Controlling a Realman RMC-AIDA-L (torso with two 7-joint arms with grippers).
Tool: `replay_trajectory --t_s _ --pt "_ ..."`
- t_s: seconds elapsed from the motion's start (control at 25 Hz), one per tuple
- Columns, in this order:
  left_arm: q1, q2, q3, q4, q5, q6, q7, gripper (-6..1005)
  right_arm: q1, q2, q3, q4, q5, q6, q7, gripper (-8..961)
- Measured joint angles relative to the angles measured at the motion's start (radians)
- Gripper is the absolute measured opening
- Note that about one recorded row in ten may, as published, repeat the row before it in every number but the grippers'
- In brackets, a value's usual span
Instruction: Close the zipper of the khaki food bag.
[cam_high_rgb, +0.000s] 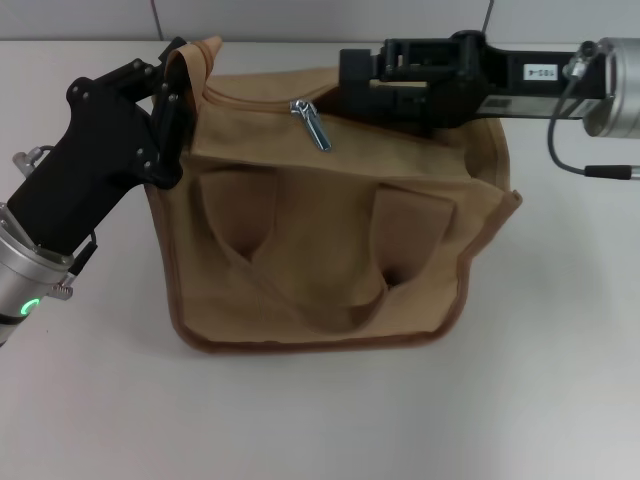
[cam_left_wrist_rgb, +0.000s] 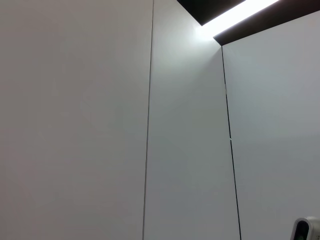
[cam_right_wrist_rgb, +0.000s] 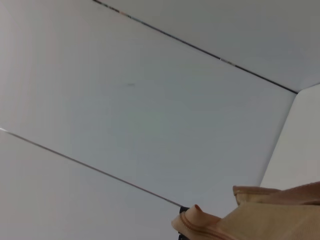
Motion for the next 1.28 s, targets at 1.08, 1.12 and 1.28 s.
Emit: replay_trajectory --t_s 1.08,1.12,1.28 --pt "-0.014 0.000 -0.002 0.000 0.000 0.000 -0.001 21 0.017 -0.004 -0.066 -0.362 -0.158 -0.054 0.211 553" --pt "-0.016 0.000 -0.002 0.000 0.000 -0.001 -0.001 21 0.041 -0.004 -0.068 -0.398 -0.211 -0.055 0.248 553" --pt "-0.020 0.000 -0.002 0.000 0.000 -0.002 -0.001 21 0.102 -0.006 -0.077 -0.431 -0.305 -0.071 0.295 552"
